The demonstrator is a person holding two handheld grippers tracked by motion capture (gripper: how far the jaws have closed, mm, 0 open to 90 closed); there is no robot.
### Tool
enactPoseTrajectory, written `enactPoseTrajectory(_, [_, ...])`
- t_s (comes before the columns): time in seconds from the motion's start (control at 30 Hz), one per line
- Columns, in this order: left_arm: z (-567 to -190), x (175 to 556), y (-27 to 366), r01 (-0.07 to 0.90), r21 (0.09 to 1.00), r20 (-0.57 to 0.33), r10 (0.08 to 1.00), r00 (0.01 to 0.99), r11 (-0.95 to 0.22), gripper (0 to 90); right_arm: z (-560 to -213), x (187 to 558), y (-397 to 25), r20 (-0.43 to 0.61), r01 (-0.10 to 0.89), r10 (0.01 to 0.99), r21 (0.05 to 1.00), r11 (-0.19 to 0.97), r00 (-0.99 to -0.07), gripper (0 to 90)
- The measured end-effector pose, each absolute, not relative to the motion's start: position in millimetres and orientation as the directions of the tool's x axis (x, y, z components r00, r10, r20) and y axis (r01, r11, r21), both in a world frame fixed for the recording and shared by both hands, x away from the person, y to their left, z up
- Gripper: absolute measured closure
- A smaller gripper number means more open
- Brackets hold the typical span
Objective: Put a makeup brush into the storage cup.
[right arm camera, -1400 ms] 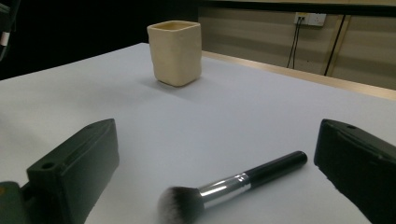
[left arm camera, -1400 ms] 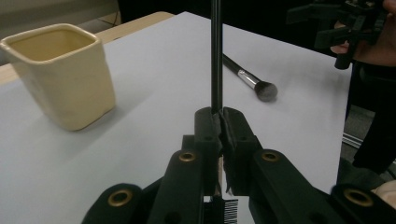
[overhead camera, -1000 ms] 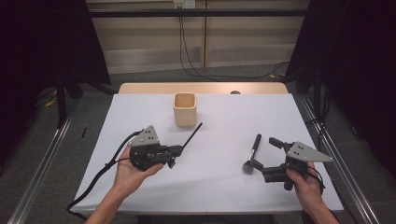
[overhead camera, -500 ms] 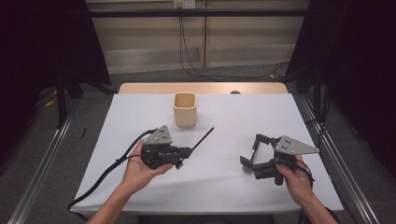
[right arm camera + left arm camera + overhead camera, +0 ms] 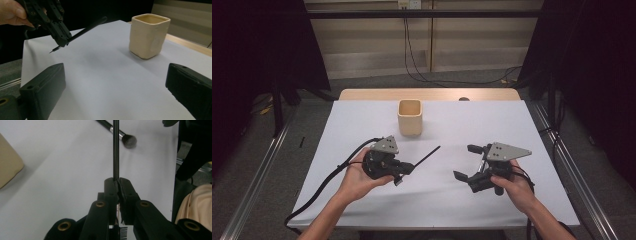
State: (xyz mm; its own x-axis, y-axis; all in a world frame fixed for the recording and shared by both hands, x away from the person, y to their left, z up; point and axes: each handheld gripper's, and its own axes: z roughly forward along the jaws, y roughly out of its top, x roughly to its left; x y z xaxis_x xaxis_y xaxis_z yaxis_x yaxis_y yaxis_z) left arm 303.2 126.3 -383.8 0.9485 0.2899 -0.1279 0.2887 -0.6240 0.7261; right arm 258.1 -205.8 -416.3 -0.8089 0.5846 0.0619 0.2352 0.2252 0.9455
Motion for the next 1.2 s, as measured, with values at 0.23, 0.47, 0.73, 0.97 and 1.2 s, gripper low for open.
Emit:
enactPoseTrajectory(0.23, [-381.1,305.6,123.1,0.254,0.651,-0.091,0.259,0.962,-0.715,85.6,-410.9,263.1,-192.1,0.062,0.261,0.524,0.912,0.315,-0.85,2.4])
enactPoseTrajectory(0.47, [-384.9,310.2,120.4,0.249,0.589,-0.074,0.255,0.964,-0.769,85.5,-404.0,273.4,-184.3,0.095,0.306,0.477,0.869,0.388,-0.874,3.4])
enactPoseTrajectory(0.73, [-386.2,312.3,114.3,0.229,0.528,-0.082,0.219,0.972,-0.818,85.5,-404.1,283.6,-180.0,0.125,0.345,0.448,0.822,0.452,-0.885,4.7])
enactPoseTrajectory(0.97, [-385.8,312.7,110.1,0.202,0.487,-0.085,0.185,0.979,-0.85,85.5,-395.8,289.0,-169.6,0.118,0.336,0.393,0.764,0.551,-0.912,7.0])
enactPoseTrajectory(1.2, [-381.9,313.9,102.7,0.176,0.449,-0.078,0.157,0.984,-0.876,85.5,-387.8,297.2,-156.8,0.109,0.309,0.327,0.685,0.66,-0.939,8.9])
